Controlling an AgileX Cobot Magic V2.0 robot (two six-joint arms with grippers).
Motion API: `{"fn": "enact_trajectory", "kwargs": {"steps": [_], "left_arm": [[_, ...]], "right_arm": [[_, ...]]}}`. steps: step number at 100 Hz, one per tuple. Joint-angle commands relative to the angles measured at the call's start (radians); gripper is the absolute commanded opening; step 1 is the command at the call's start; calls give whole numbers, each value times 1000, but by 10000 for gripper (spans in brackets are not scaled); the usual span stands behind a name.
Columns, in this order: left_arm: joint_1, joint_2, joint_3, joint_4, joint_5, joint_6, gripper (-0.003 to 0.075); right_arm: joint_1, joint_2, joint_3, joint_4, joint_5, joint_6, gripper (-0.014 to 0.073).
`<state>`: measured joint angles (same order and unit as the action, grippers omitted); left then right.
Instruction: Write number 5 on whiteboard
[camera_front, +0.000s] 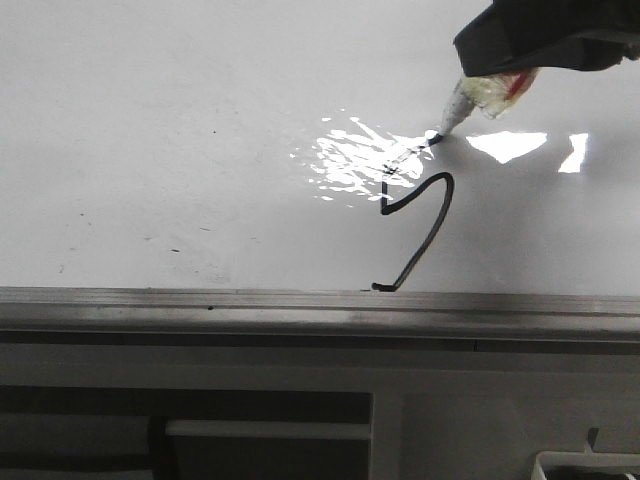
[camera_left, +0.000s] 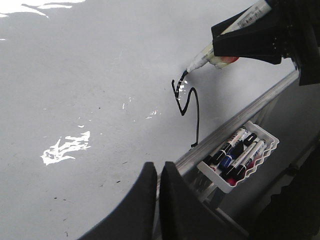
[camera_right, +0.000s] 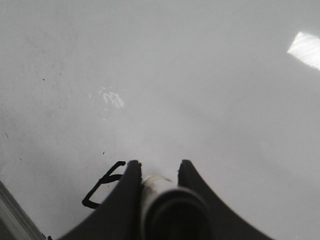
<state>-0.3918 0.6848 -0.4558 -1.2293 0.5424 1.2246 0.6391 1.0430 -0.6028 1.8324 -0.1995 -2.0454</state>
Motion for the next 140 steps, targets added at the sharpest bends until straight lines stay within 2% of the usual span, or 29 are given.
{"fn": "enact_trajectory", "kwargs": {"steps": [1, 13, 39, 47, 58, 63, 88, 100, 105, 123, 140], "left_arm": [[1, -2, -28, -47, -7, -7, -20], [1, -2, -28, -49, -7, -7, -20], [1, -2, -28, -49, -9, -7, -9], [1, -2, -30, -49, -9, -9, 51], [1, 19, -50, -41, 6, -9, 219], [1, 37, -72, -23, 32, -2, 270], [-20, 146, -207, 166, 193, 0, 321], [-78, 196, -250, 259, 198, 0, 465], [-104, 216, -264, 278, 198, 0, 501], [-199, 267, -301, 282, 194, 52, 454], [-253, 309, -322, 278, 117, 55, 423]], "right_arm": [[-20, 3, -14, 3, -143, -34, -71], [-20, -24, -14, 3, -43, -34, -71], [-20, -133, -17, -3, 297, -36, -71], [-20, -139, -17, -7, 344, -36, -71], [-20, -121, -17, -8, 406, -36, -71], [-20, -104, -17, -8, 435, -36, -71], [-20, -13, -17, -79, 617, -36, -71], [-20, 3, -17, -141, 669, -36, -71], [-20, 3, -17, -143, 669, -36, -71], [-20, 3, -43, -143, 678, -36, -71], [-20, 7, -84, -143, 738, -36, -71]]}}
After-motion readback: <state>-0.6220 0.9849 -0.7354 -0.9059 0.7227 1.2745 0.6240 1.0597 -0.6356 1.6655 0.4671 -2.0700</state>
